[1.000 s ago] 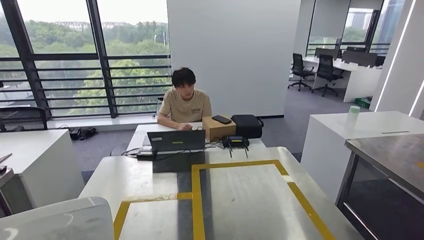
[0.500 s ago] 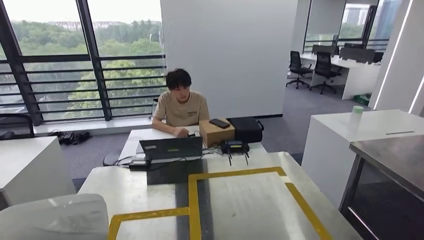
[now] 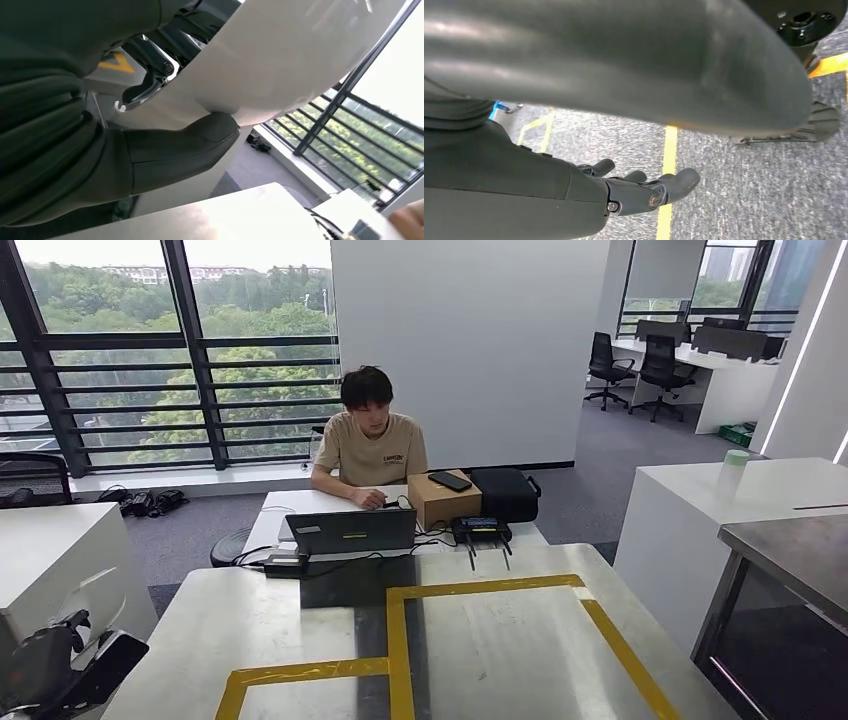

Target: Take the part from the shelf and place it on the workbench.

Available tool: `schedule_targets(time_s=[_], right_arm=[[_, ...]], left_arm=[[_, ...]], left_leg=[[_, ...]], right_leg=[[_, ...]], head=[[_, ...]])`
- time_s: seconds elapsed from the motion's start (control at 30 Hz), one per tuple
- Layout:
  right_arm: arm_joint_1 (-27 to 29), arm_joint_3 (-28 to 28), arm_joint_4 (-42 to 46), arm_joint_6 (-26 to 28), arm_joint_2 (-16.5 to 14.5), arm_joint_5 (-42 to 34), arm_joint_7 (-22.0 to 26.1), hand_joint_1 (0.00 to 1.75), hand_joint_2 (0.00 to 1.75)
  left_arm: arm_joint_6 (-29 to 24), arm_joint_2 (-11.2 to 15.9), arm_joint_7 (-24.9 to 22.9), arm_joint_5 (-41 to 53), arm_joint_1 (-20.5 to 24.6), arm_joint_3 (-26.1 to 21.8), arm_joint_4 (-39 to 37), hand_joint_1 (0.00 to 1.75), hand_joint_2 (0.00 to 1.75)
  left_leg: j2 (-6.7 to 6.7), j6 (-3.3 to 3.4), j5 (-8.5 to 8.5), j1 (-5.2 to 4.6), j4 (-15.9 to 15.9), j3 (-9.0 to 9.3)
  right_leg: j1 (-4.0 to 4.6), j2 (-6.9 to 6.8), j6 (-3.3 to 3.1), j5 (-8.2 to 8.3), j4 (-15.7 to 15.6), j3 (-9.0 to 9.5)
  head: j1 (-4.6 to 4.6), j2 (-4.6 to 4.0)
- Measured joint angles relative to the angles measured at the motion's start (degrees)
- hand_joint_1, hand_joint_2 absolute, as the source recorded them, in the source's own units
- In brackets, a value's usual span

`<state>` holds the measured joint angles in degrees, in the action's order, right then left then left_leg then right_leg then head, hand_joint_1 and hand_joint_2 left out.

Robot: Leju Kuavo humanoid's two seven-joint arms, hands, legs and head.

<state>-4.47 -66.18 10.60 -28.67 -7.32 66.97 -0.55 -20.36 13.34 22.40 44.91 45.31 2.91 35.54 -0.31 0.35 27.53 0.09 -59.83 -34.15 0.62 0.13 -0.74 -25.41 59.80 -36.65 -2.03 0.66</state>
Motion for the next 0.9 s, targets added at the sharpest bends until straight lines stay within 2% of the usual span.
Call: schedule_targets(time_s=[0.07,0.2,0.33,0.53,0.7,0.9], right_arm=[[0.0,0.0,0.0,0.0,0.0,0.3,-0.3,0.00,0.00],[-0.2,0.4,0.0,0.0,-0.1,1.5,-0.2,0.00,0.00],[-0.2,1.5,0.0,0.0,-0.3,3.0,0.0,0.00,0.00],[-0.2,2.8,0.0,0.0,-0.8,3.9,0.1,0.00,0.00],[-0.3,3.2,0.0,0.0,-0.8,3.9,0.4,0.00,0.00],[-0.2,3.3,0.0,0.0,-0.8,3.6,0.5,0.00,0.00]], left_arm=[[-1.2,-0.6,-2.6,4.3,3.4,3.0,-5.0,1.75,1.75],[-2.2,-3.6,-5.5,9.3,7.5,7.6,-11.3,1.75,1.75],[-4.6,-6.7,-3.0,12.9,9.1,11.7,-14.7,1.75,1.75],[-7.5,-11.6,3.9,16.0,8.2,16.2,-16.1,1.75,1.75],[-10.4,-16.1,9.9,18.1,4.7,20.5,-15.4,1.75,1.75],[-13.1,-18.9,11.2,19.6,0.5,25.2,-13.4,1.75,1.75]], left_leg=[[-0.02,-0.25,-0.03,0.04,0.4,0.29],[0.24,0.03,-0.05,-0.02,1.2,0.95],[0.42,-0.26,0.16,-0.11,1.7,1.69],[0.42,-0.43,0.28,-0.15,1.9,2.15],[0.38,-0.46,0.31,-0.26,2.0,2.27],[0.43,-0.38,0.41,-0.30,2.0,2.38]], right_leg=[[0.08,0.04,-0.14,0.09,-0.5,0.32],[0.08,0.25,-0.27,0.19,-1.1,0.73],[0.01,0.38,-0.60,-0.15,-1.1,1.17],[-0.05,0.36,-0.67,-0.38,-1.1,1.57],[-0.16,0.28,-0.62,-0.44,-1.1,1.75],[-0.34,0.34,-0.54,-0.47,-1.2,1.86]], head=[[-0.02,0.01],[0.00,0.00],[0.00,0.00],[0.00,0.00],[0.00,0.00],[0.00,0.00]])
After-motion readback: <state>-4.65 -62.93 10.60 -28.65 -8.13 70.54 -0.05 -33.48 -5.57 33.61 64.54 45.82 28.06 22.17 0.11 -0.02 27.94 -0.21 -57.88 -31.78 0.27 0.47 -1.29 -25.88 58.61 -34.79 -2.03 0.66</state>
